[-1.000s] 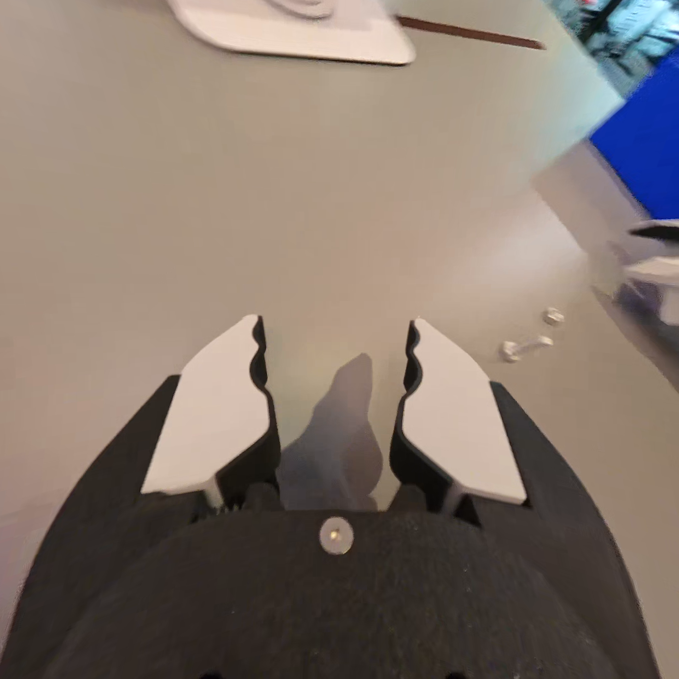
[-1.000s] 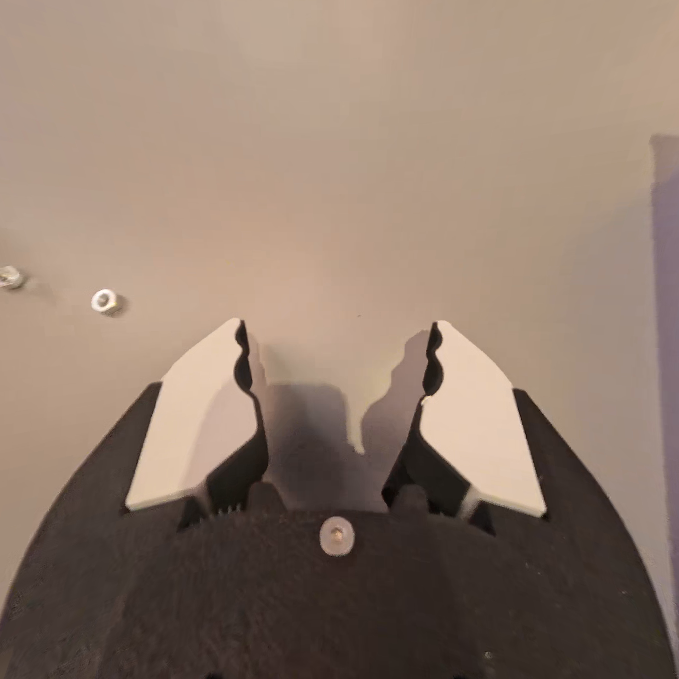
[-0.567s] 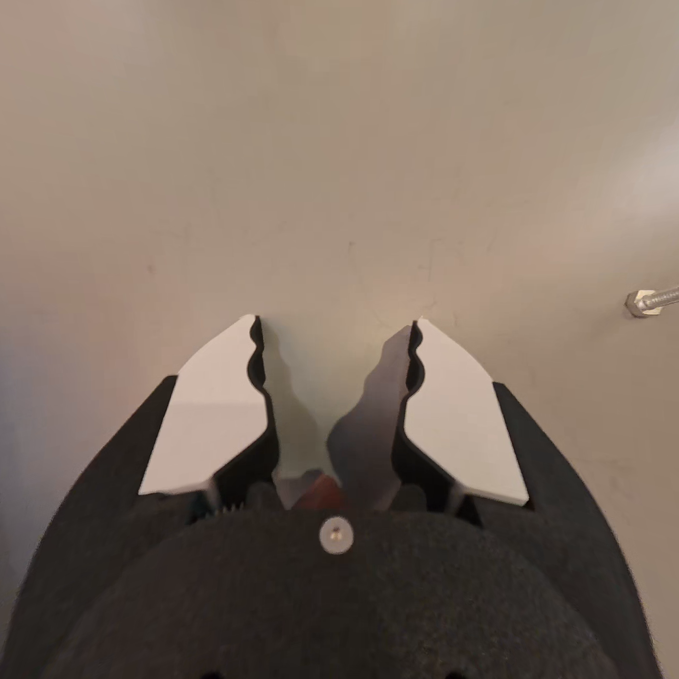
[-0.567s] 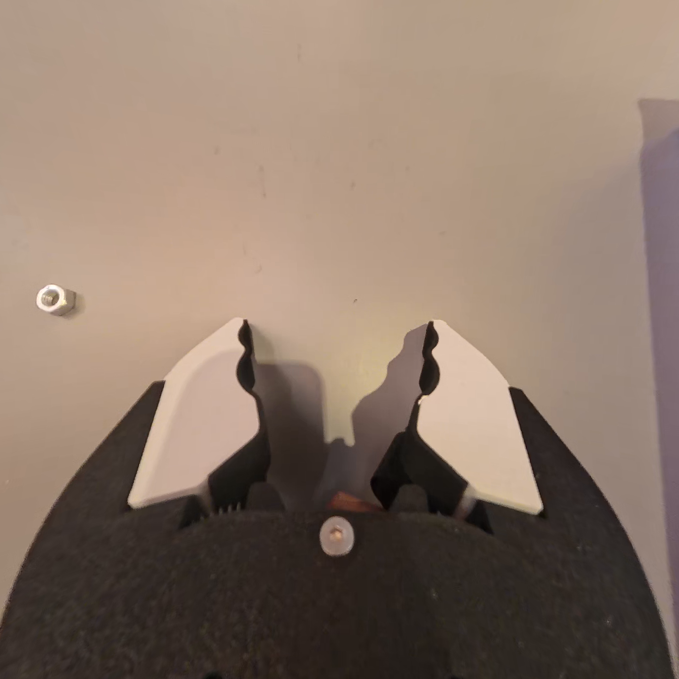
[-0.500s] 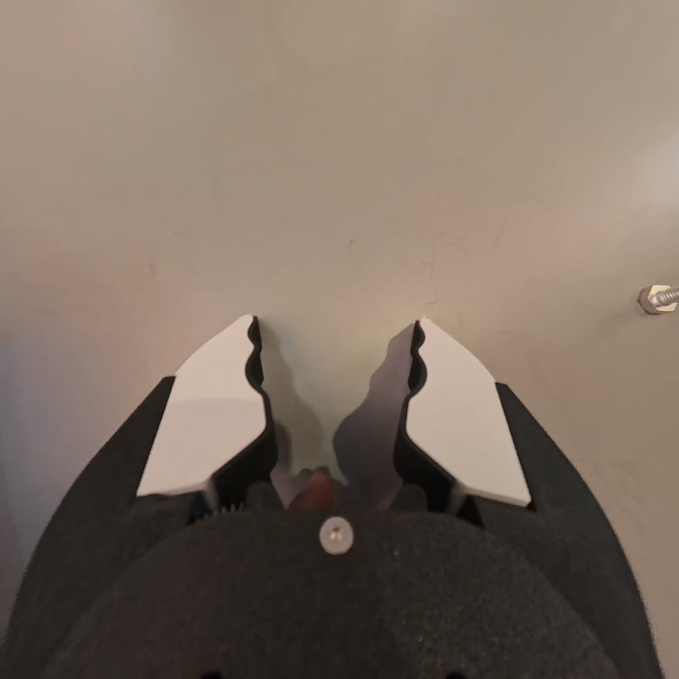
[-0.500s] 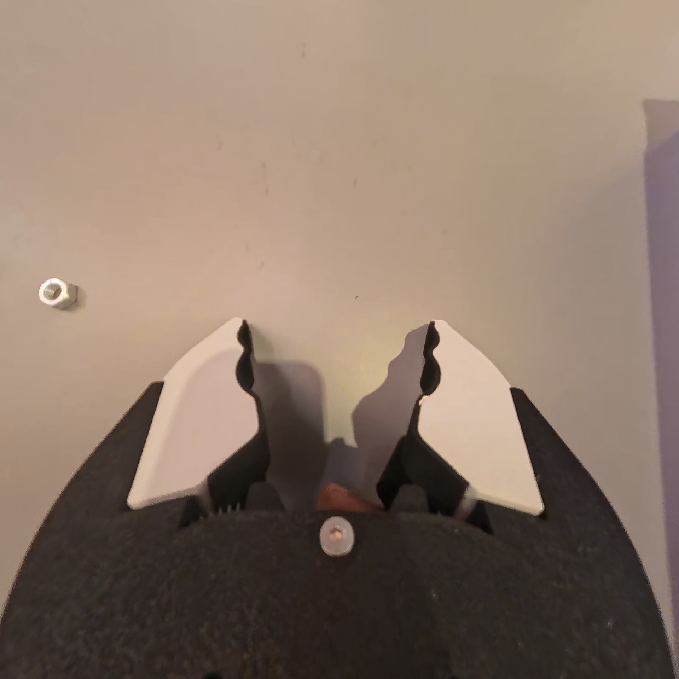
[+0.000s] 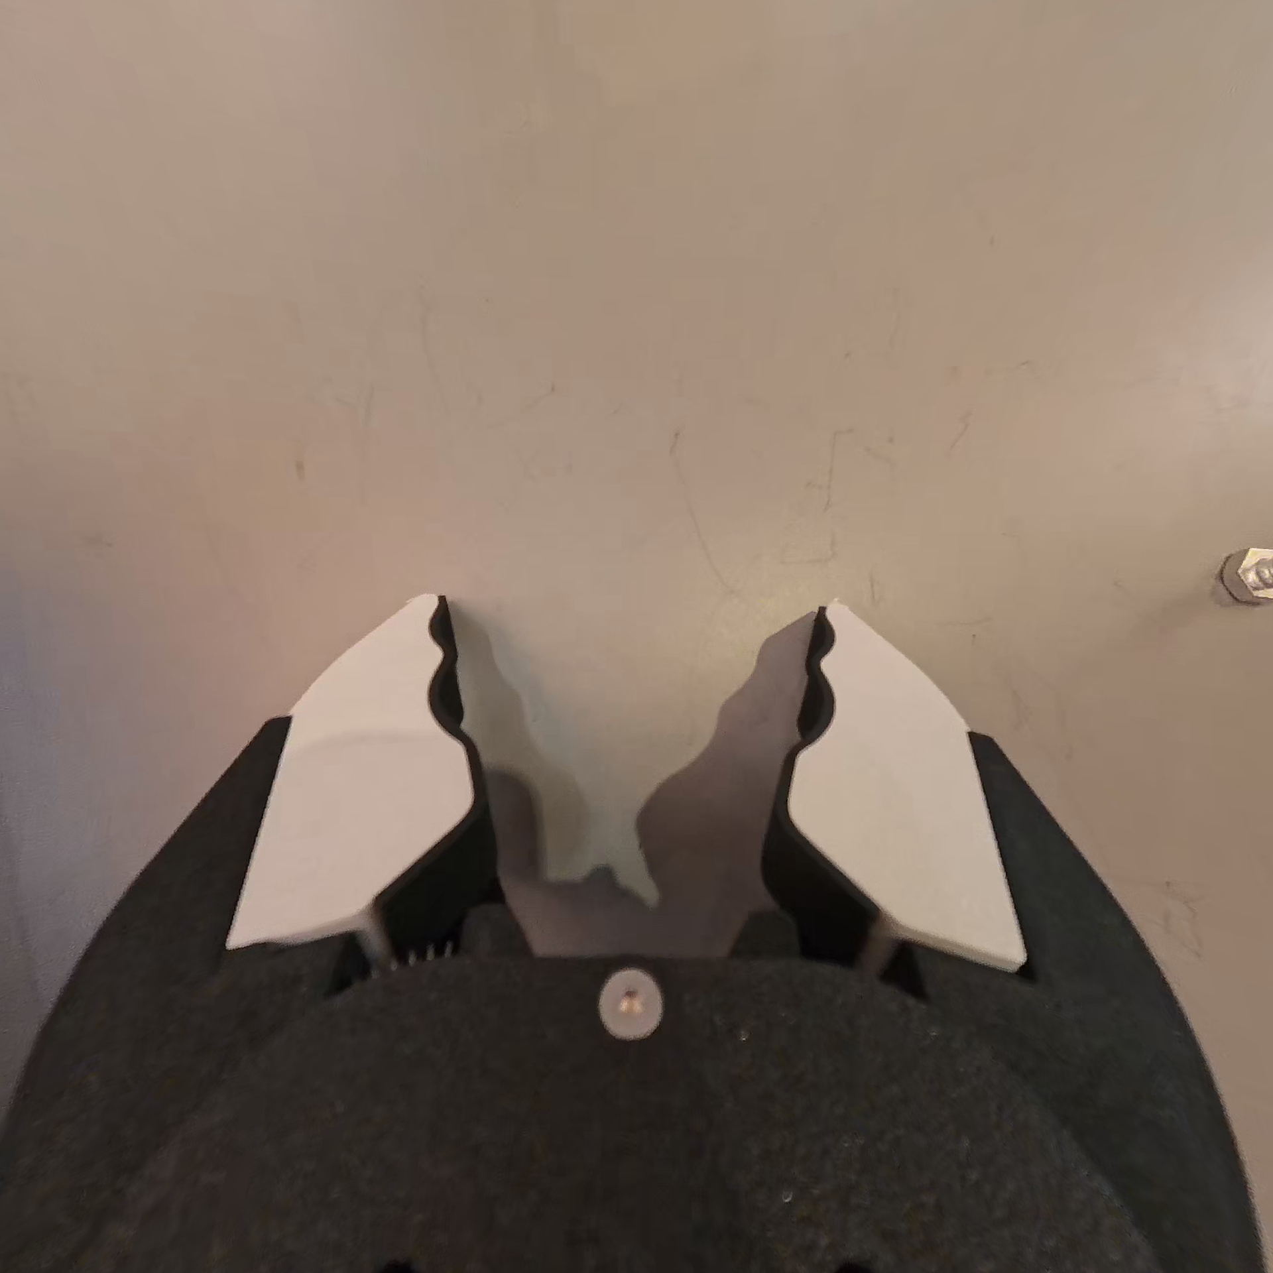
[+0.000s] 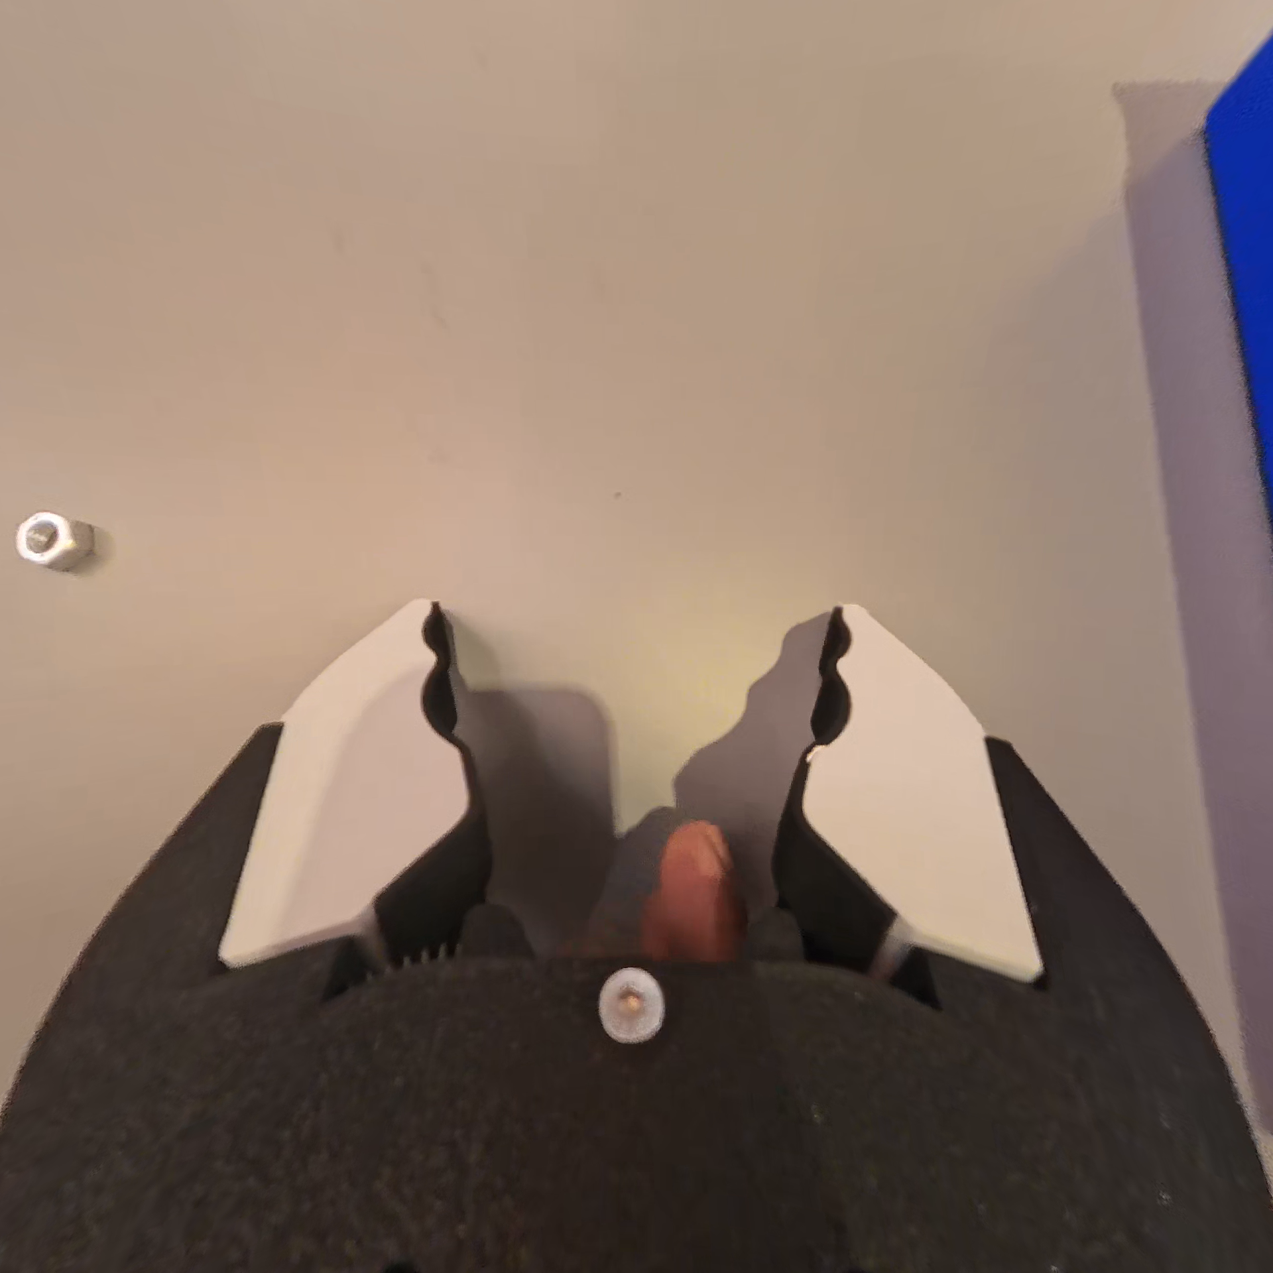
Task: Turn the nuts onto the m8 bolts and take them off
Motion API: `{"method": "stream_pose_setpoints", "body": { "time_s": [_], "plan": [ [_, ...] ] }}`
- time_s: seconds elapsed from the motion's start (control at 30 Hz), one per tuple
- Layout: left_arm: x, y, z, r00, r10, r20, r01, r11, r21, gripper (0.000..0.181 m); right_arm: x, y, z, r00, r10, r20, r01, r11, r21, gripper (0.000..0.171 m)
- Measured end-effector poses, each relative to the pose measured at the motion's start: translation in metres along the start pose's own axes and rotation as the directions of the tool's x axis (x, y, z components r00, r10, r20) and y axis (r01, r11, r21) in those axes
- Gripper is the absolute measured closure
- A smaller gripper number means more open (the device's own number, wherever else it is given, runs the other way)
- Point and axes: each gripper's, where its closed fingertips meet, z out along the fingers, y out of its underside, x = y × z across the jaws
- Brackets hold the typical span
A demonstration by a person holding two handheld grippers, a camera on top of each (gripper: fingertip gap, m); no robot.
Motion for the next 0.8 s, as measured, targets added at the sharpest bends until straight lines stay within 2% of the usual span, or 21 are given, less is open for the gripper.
{"method": "stream_pose_setpoints", "body": {
  "time_s": [0.03, 0.4, 0.8],
  "plan": [
    [0.0, 0.0, 0.0, 1.0, 0.0, 0.0, 0.0, 1.0, 0.0, 0.084, 0.002, 0.002, -0.001, 1.0, 0.013, -0.012, -0.013, 1.0, -0.003, 0.066],
    [0.0, 0.0, 0.0, 1.0, 0.0, 0.0, 0.0, 1.0, 0.0, 0.084, 0.0, 0.028, -0.015, 1.0, 0.008, -0.01, -0.008, 0.999, -0.051, 0.029],
    [0.0, 0.0, 0.0, 1.0, 0.0, 0.0, 0.0, 1.0, 0.0, 0.084, 0.002, 0.031, -0.017, 0.999, 0.025, -0.023, -0.026, 0.998, -0.056, 0.025]
  ]
}}
